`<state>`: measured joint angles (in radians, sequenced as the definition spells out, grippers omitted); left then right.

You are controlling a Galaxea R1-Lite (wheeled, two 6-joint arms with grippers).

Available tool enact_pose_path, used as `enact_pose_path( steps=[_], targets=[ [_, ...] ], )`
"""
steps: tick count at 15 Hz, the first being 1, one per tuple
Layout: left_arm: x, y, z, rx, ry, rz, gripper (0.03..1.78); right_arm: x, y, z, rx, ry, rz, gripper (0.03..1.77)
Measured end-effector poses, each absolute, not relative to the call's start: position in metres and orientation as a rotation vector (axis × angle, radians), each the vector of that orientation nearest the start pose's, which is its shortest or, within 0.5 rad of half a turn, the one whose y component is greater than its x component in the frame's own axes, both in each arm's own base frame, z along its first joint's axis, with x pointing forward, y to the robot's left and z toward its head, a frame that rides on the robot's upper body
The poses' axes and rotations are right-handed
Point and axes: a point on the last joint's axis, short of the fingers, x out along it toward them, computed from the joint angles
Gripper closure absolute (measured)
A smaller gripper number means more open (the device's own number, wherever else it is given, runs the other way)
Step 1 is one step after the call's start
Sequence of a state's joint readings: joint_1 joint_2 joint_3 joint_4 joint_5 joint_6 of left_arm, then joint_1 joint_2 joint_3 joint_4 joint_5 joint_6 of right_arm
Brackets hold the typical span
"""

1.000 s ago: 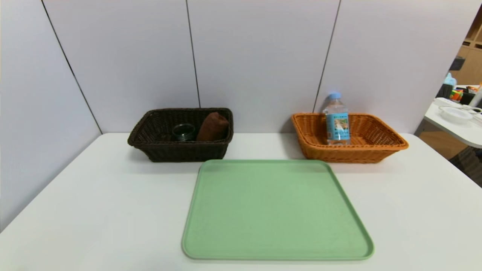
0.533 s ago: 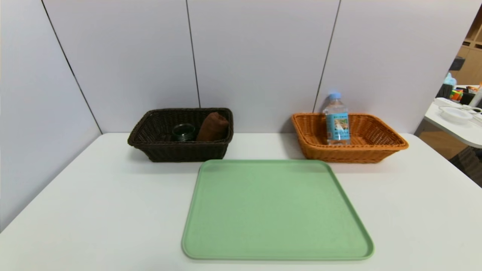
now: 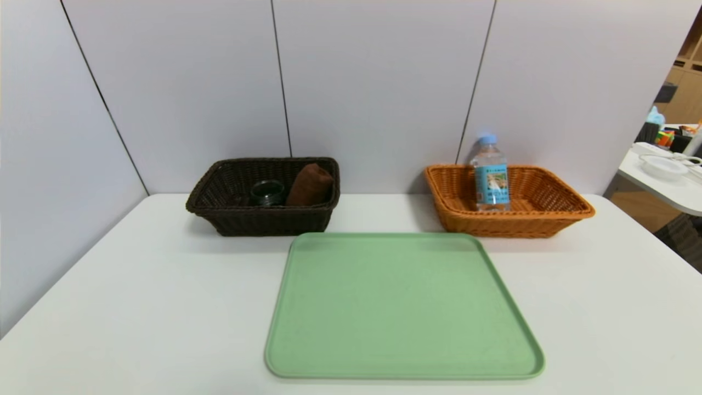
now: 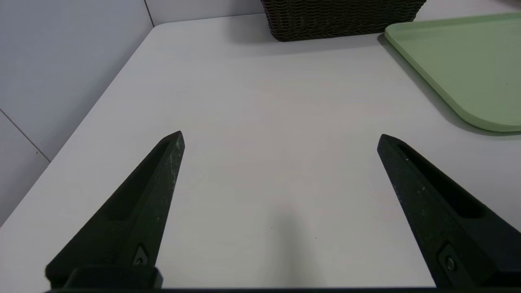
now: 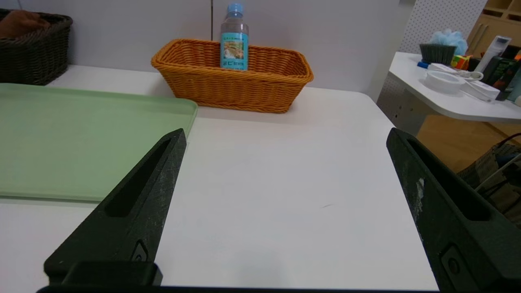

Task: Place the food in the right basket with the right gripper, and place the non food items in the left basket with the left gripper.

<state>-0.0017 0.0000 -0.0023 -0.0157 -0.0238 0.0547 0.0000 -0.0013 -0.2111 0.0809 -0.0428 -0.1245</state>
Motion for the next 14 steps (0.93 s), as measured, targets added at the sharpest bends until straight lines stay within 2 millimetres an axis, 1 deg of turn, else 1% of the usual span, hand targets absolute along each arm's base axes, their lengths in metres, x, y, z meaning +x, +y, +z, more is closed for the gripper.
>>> enact_pose_path(
  steps=[4,7,10,14],
  targets=[
    [-0.023,0.000,0.076,0.047,-0.001,-0.025,0.12,-0.036,-0.001,0.106,-0.119,-0.067,-0.048,0.10],
    [-0.023,-0.001,0.075,0.047,-0.001,-0.026,0.12,-0.029,-0.001,0.089,-0.118,-0.013,-0.043,0.10],
    [-0.023,-0.001,0.075,0.044,0.000,-0.026,0.12,-0.024,0.000,0.079,-0.089,-0.005,0.007,0.10],
    [-0.023,-0.001,0.075,0.044,0.000,-0.026,0.12,-0.023,0.000,0.076,-0.058,0.005,0.017,0.10]
  ],
)
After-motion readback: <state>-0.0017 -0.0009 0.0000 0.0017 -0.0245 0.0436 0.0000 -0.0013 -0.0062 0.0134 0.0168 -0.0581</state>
